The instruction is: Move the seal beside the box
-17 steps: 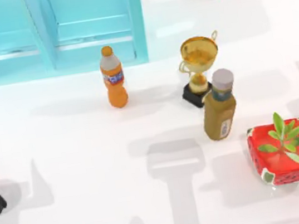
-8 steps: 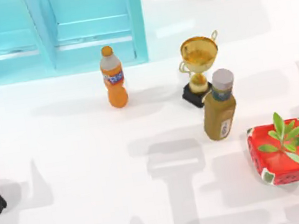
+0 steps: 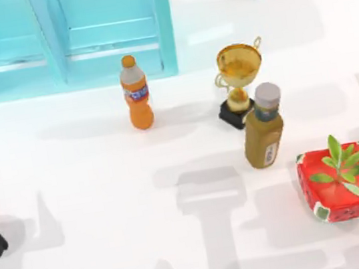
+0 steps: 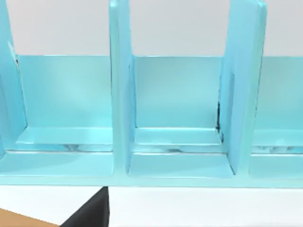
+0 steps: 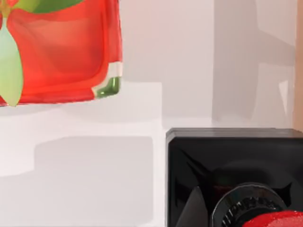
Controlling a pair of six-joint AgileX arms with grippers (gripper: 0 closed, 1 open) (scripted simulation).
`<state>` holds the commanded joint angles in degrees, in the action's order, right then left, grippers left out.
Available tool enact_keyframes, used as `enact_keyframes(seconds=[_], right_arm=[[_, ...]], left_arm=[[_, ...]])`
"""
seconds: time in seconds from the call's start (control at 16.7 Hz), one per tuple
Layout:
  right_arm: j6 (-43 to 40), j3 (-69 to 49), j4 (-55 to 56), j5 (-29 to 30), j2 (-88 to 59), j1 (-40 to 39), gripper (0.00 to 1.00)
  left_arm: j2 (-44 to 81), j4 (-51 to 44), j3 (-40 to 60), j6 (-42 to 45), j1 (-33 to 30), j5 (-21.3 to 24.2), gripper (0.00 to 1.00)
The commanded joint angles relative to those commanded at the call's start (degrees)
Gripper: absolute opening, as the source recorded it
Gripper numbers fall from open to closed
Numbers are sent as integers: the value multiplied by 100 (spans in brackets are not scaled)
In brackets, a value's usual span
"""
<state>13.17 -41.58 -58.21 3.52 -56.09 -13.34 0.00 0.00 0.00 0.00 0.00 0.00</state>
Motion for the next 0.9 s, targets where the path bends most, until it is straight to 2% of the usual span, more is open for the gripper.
enact_keyframes(seconds=[0.54,0.9], right_arm=[[0,0,0,0,0,0,98],[0,0,0,0,0,0,100]], left_arm=[[0,0,0,0,0,0,100],[0,0,0,0,0,0,100]])
